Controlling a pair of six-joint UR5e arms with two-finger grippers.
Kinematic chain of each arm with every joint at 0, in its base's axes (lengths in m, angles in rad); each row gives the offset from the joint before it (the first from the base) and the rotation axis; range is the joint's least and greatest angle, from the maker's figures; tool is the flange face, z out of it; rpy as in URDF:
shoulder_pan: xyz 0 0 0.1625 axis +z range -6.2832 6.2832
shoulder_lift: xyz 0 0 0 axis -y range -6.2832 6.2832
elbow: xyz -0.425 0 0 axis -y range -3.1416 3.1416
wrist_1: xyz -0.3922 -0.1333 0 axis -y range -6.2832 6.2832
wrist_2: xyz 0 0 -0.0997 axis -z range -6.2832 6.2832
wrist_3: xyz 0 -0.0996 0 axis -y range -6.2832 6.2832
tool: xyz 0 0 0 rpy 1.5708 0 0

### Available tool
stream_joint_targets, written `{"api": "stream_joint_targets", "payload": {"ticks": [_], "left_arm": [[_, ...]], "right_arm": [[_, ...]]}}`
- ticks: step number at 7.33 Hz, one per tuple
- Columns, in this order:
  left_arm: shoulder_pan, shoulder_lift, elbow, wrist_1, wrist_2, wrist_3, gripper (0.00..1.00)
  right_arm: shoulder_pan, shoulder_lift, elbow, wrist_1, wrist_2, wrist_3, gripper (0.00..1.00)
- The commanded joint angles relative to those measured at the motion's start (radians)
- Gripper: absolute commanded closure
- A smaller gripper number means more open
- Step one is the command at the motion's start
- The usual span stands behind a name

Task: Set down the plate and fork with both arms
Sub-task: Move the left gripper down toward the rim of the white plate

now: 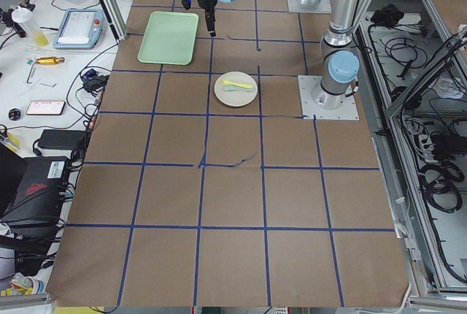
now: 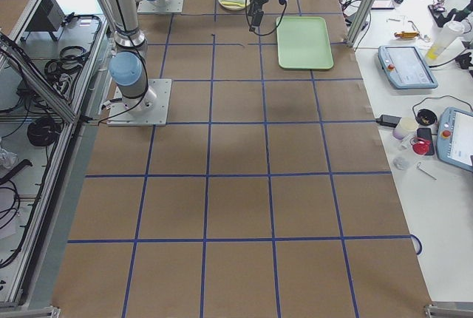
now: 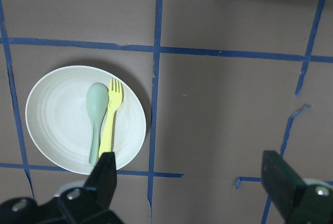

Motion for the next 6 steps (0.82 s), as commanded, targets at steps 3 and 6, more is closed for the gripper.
{"api": "stream_joint_targets", "payload": {"ticks": [3,6], "left_arm": [[0.121,-0.001,-0.079,0.077,0.011,0.062,0.00],[0.131,-0.009,-0.140,0.131,0.015,0.135,0.00]], "right_arm": [[-0.004,0.005,0.009,-0.005,0.001,-0.003,0.00],[-0.006,0.004,0.007,0.000,-0.002,-0.001,0.00]]}}
